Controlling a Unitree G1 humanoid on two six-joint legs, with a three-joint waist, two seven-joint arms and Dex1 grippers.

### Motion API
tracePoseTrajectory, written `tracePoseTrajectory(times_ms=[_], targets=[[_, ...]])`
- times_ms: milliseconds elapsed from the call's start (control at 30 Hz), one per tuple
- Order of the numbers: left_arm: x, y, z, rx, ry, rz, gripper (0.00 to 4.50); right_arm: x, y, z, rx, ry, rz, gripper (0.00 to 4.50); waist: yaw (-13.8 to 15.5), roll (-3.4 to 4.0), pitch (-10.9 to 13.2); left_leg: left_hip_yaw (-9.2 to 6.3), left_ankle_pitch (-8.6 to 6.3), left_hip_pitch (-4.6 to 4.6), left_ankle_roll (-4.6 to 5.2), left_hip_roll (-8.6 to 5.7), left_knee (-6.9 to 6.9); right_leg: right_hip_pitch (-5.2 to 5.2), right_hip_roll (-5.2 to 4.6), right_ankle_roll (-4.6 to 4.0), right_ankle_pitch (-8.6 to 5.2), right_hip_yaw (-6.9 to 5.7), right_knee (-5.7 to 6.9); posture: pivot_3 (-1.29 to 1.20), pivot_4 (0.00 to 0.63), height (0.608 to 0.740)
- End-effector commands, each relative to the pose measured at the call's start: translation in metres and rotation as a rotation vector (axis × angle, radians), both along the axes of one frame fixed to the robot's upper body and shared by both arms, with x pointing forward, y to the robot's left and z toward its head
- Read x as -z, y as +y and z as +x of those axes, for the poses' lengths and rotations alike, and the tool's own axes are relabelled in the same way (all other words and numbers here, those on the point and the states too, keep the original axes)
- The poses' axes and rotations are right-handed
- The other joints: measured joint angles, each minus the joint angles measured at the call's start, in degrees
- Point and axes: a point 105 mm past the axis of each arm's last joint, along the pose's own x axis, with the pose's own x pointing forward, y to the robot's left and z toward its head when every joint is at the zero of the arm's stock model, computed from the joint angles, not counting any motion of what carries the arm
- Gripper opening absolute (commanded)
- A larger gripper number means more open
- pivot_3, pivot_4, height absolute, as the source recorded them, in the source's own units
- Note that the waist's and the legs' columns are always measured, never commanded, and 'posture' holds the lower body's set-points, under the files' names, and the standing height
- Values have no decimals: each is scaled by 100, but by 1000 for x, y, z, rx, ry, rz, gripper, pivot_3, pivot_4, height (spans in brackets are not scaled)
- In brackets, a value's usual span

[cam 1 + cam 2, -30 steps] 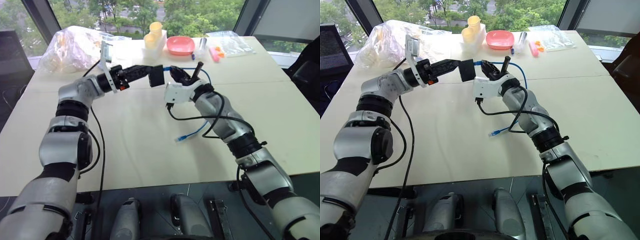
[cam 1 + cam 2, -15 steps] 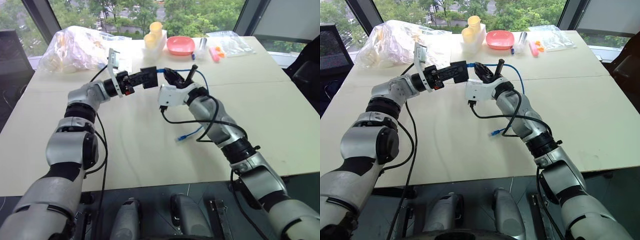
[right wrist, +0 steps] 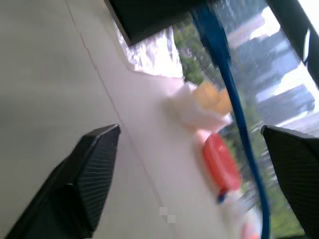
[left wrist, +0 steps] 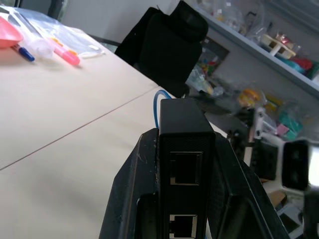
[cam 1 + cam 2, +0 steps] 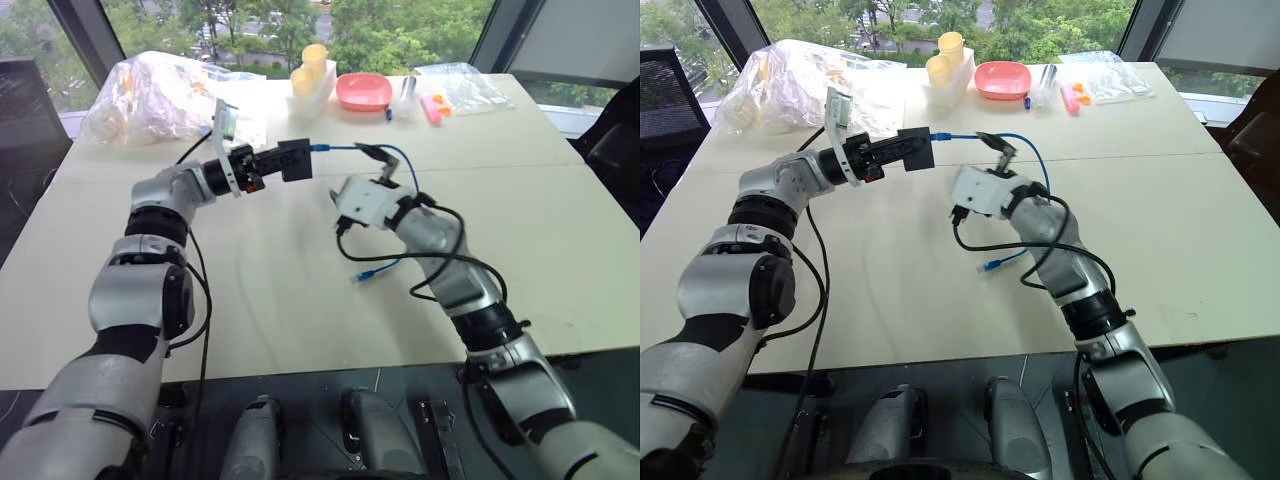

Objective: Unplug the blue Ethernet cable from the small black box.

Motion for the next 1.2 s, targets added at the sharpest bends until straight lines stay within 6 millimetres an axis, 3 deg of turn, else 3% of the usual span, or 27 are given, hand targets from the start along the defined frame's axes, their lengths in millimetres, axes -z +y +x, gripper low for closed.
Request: tracePoseTrajectory(times_ms=[33, 167, 333, 800, 1133, 1200], targets=[[-24, 0, -14, 120, -34, -102, 527, -21, 18, -28, -237, 305, 623, 4452, -30, 1, 0, -2, 0, 1, 0, 4, -2, -1, 3, 0, 1, -1, 3, 0, 150, 740], [-29, 3, -25, 206, -10, -156, 527, -36, 29, -49, -434, 521, 1028, 4452, -13, 2, 1, -8, 0, 7, 0, 11, -2, -1, 6, -3, 2, -9, 14, 0, 150, 740], [-29, 0, -38, 287, 0, -156, 527, -55, 41, -67, -619, 605, 1258, 4452, 3, 3, 1, -12, 0, 6, 0, 8, 0, 2, -1, -5, 3, -10, 13, 0, 150, 740], [-25, -2, -57, 327, 54, -183, 527, -49, 47, -58, -587, 621, 1246, 4452, -16, 3, 1, -12, 0, 6, 0, 7, -1, 2, 2, -4, 2, -9, 9, 0, 150, 740], [-22, -5, -59, 329, 62, -174, 527, -53, 49, -57, -605, 614, 1275, 4452, -13, 3, 1, -12, 0, 5, 0, 7, -1, 2, 1, -4, 2, -9, 9, 0, 150, 740], [-21, -6, -59, 330, 61, -168, 527, -52, 50, -57, -605, 615, 1275, 3894, -15, 3, 1, -12, 0, 5, 0, 7, -1, 2, 1, -4, 2, -8, 9, 0, 150, 740]])
